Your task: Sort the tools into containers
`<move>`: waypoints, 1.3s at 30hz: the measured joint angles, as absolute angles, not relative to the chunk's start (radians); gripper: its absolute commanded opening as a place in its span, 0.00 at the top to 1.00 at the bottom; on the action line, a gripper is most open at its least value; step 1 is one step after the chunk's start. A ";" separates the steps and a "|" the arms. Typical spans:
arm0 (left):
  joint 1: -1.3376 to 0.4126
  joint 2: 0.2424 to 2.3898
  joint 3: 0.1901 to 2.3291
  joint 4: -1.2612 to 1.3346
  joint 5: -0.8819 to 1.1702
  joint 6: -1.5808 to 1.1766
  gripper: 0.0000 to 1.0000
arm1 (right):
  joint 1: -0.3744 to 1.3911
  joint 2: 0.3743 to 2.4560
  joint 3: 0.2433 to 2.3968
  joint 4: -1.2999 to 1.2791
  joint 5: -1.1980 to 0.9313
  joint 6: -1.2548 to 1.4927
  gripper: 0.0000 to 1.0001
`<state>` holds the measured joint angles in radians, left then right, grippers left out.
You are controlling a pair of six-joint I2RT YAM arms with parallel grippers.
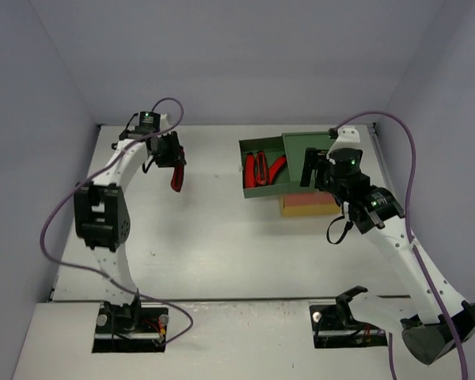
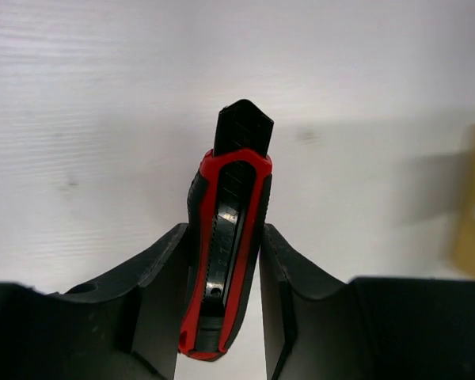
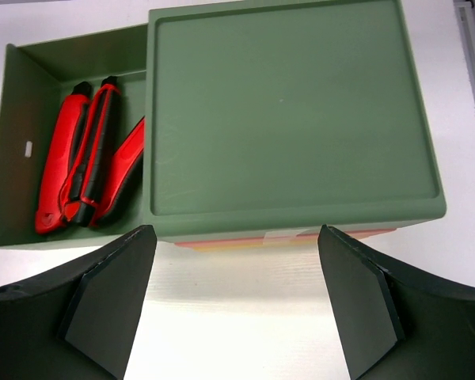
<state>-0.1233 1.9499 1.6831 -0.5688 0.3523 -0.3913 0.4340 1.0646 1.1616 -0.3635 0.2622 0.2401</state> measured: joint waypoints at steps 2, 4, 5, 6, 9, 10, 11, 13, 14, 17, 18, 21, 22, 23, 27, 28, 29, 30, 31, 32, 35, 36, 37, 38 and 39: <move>-0.165 1.841 1.669 -0.512 0.360 -0.525 1.00 | 0.420 1.071 1.169 -0.363 0.263 0.240 0.19; -0.226 1.750 1.679 -0.445 0.355 -0.639 1.00 | 0.409 1.084 1.180 -0.363 0.263 0.240 0.19; -0.263 1.719 1.693 -0.416 0.350 -0.688 1.00 | 0.405 1.090 1.185 -0.362 0.263 0.240 0.19; -0.303 1.696 1.713 -0.391 0.344 -0.733 1.00 | 0.402 1.095 1.189 -0.360 0.263 0.240 0.19; -0.424 1.685 1.777 -0.294 0.321 -0.847 1.00 | 0.396 1.104 1.198 -0.360 0.263 0.240 0.19; -0.465 1.691 1.794 -0.263 0.310 -0.882 1.00 | 0.393 1.105 1.199 -0.360 0.263 0.240 0.19; -0.498 1.701 1.804 -0.241 0.302 -0.911 0.99 | 0.392 1.105 1.199 -0.360 0.263 0.241 0.19; -0.551 1.736 1.821 -0.206 0.283 -0.964 0.95 | 0.390 1.105 1.199 -0.360 0.263 0.241 0.19; -0.572 1.758 1.829 -0.195 0.271 -0.984 0.93 | 0.387 1.105 1.199 -0.360 0.263 0.242 0.19; -0.608 1.841 1.857 -0.182 0.221 -1.026 0.87 | 0.385 1.099 1.199 -0.360 0.263 0.248 0.19; -0.616 1.866 1.862 -0.182 0.206 -1.036 0.86 | 0.384 1.095 1.199 -0.360 0.263 0.250 0.19; -0.633 1.921 1.868 -0.193 0.165 -1.050 0.81 | 0.380 1.072 1.197 -0.361 0.263 0.258 0.18; -0.637 1.936 1.869 -0.198 0.154 -1.053 0.78 | 0.379 1.062 1.196 -0.360 0.264 0.260 0.18; -0.641 1.945 1.869 -0.204 0.146 -1.053 0.75 | 0.379 1.050 1.194 -0.359 0.265 0.262 0.18; -0.652 1.954 1.879 -0.235 0.128 -1.044 0.65 | 0.378 1.005 1.182 -0.359 0.277 0.267 0.18; -0.655 1.954 1.886 -0.239 0.128 -1.039 0.64 | 0.378 0.996 1.179 -0.359 0.282 0.269 0.17; -0.659 1.954 1.893 -0.241 0.129 -1.033 0.64 | 0.376 0.989 1.176 -0.359 0.287 0.270 0.17; -0.663 1.954 1.900 -0.242 0.129 -1.028 0.64 | 0.373 0.985 1.173 -0.359 0.292 0.271 0.17; -0.667 1.954 1.906 -0.243 0.130 -1.022 0.63 | 0.371 0.984 1.172 -0.360 0.296 0.271 0.17; -0.673 1.954 1.910 -0.246 0.131 -1.015 0.63 | 0.368 0.985 1.172 -0.360 0.300 0.271 0.17; -0.689 1.954 1.915 -0.259 0.133 -0.995 0.62 | 0.356 0.991 1.172 -0.359 0.306 0.271 0.17; -0.694 1.953 1.915 -0.265 0.133 -0.992 0.62 | 0.351 0.995 1.172 -0.359 0.308 0.271 0.17; -0.696 1.949 1.909 -0.268 0.133 -0.989 0.61 | 0.345 1.001 1.172 -0.359 0.309 0.271 0.17; -0.699 1.945 1.902 -0.271 0.133 -0.985 0.61 | 0.340 1.007 1.172 -0.359 0.310 0.271 0.17; -0.701 1.941 1.895 -0.275 0.133 -0.982 0.61 | 0.334 1.015 1.173 -0.360 0.310 0.271 0.17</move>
<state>-0.7012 1.9411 1.8951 -0.2747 0.1333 -0.9816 0.3340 1.0152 1.1733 -0.3600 0.3099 0.2708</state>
